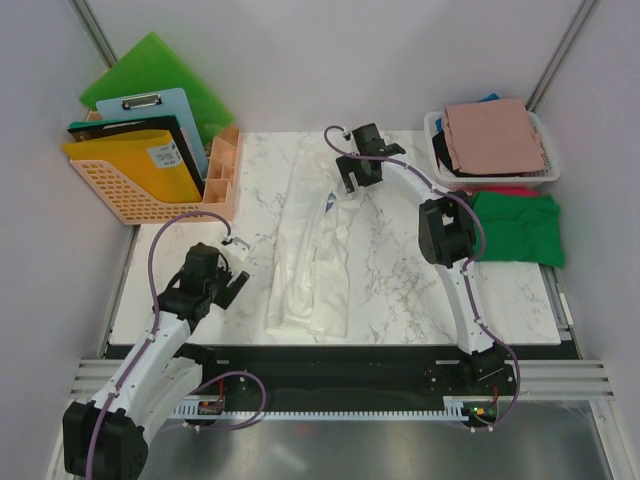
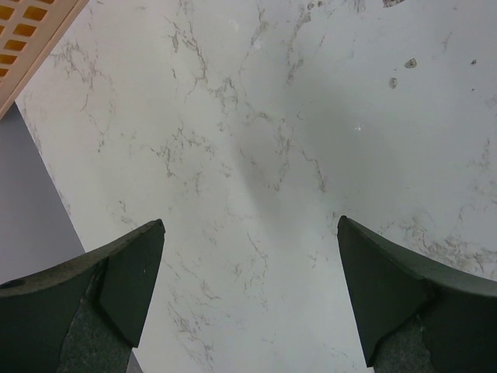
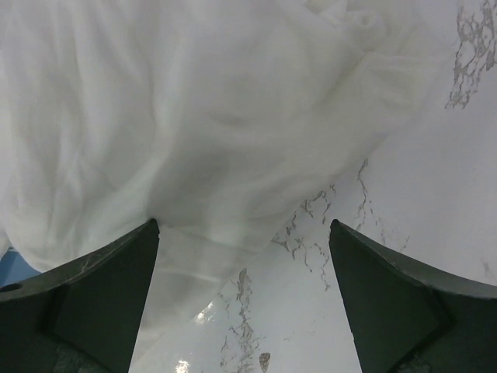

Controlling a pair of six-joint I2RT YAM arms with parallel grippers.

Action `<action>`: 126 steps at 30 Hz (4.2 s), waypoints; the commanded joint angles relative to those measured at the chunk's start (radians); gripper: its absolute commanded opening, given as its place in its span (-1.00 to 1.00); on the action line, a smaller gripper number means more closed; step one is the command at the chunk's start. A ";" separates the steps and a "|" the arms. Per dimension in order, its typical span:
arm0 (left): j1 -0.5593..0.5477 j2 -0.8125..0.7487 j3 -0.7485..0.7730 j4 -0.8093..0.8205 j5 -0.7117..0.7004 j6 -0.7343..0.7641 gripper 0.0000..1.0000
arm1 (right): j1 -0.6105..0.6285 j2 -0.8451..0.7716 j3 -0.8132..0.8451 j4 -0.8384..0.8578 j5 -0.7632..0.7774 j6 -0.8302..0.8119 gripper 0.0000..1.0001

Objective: Fold and stack the t-shirts
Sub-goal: Fold the tshirt

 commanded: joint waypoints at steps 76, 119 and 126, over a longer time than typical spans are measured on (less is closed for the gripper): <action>-0.177 0.389 0.451 -0.330 0.928 0.042 1.00 | -0.051 -1.230 -1.130 -0.211 -0.425 -0.345 0.96; -0.098 0.159 0.244 -0.038 0.451 0.007 1.00 | 0.587 -0.645 -1.015 0.301 -0.281 -0.279 0.56; -0.096 0.148 0.209 -0.037 0.429 0.022 1.00 | 0.620 -0.619 -1.014 0.277 -0.255 -0.276 -1.00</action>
